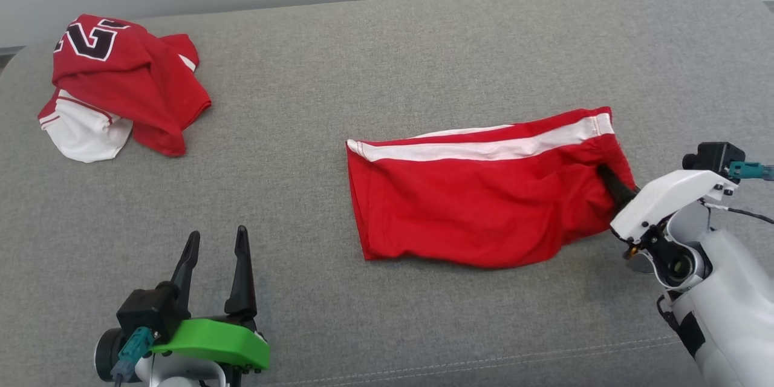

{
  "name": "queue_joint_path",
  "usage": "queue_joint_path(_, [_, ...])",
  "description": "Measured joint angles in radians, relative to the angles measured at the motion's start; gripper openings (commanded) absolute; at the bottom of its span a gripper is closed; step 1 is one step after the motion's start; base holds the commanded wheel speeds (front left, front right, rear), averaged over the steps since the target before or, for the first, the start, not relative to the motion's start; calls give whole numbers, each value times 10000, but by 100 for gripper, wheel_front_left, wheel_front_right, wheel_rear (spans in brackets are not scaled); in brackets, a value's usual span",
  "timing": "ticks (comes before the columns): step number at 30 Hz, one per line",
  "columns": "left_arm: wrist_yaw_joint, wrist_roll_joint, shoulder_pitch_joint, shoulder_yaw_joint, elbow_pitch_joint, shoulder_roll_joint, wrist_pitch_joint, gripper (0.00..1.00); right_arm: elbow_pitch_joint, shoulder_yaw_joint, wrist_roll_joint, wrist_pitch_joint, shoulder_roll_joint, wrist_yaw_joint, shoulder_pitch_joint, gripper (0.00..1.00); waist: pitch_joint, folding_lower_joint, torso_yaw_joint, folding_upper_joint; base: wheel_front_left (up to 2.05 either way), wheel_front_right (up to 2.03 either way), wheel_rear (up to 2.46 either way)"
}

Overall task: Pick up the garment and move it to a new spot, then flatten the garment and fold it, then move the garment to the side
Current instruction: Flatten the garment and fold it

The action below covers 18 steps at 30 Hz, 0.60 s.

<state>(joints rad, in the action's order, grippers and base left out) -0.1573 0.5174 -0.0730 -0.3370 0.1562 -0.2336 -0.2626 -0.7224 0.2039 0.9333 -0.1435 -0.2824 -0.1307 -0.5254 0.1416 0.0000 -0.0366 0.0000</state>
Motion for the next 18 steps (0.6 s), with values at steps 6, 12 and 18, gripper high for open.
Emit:
queue_joint_path(6, [35,61,9,-19,31,33,2,100,1329,441,454,-612,290,0,195,0,-196,0,-62,0,0,0,0])
queue_joint_path(12, [52,134,39,-23,27,54,0,100,2479,991,282,-941,543,2,391,0,-359,0,73,0,0,0,0])
queue_joint_path(18, [63,188,109,10,-23,111,2,100,2794,1348,-456,-1206,1135,2,366,0,-500,0,321,0,0,0,0])
